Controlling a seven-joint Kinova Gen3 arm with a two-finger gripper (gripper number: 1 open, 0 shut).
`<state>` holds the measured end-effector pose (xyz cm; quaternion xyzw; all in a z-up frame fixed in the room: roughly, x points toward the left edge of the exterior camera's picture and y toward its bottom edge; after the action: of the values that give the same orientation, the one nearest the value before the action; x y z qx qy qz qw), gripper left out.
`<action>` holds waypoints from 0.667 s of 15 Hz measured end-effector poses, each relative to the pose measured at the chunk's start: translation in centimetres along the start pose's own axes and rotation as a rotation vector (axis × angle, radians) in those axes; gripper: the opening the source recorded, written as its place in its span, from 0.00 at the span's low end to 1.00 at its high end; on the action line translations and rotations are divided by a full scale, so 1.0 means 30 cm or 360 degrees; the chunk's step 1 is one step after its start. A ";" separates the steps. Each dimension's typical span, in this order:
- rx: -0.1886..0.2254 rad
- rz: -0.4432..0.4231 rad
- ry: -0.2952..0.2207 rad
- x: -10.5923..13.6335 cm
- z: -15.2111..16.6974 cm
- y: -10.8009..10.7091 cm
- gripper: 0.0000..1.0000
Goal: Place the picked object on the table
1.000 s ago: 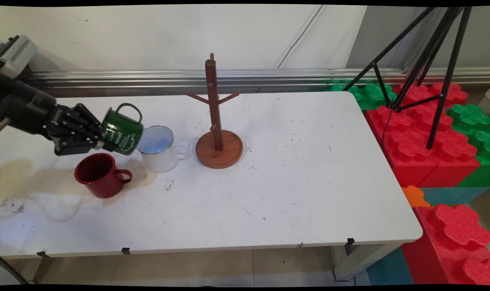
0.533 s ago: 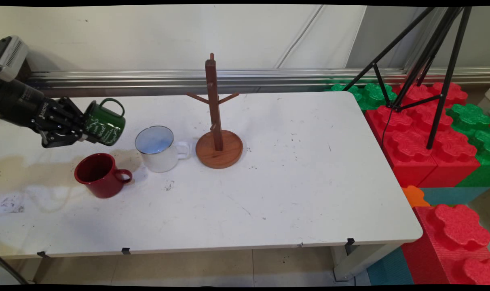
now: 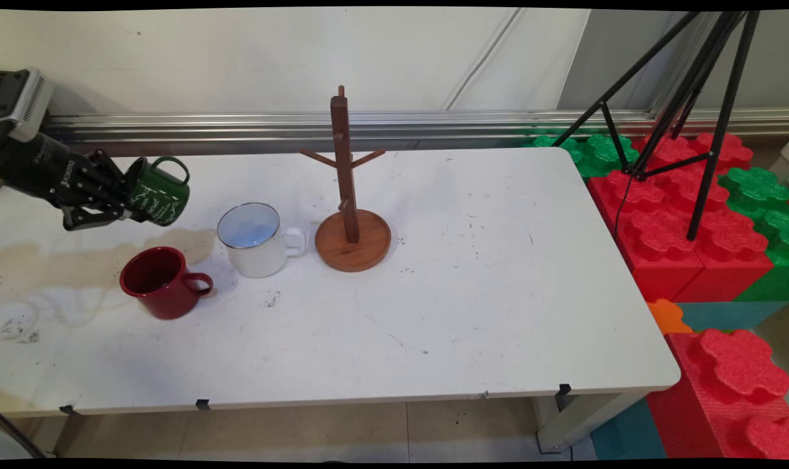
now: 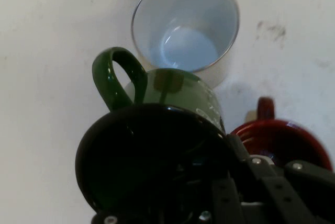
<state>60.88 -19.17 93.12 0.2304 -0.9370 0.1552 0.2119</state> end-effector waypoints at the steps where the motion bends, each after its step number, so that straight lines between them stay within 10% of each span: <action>1: 0.0009 0.0025 -0.0020 -0.009 0.005 -0.010 0.00; 10: 0.0020 0.0293 -0.0184 -0.085 0.105 -0.082 0.00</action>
<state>63.14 -21.53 89.70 0.1533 -0.9638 0.1664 0.1410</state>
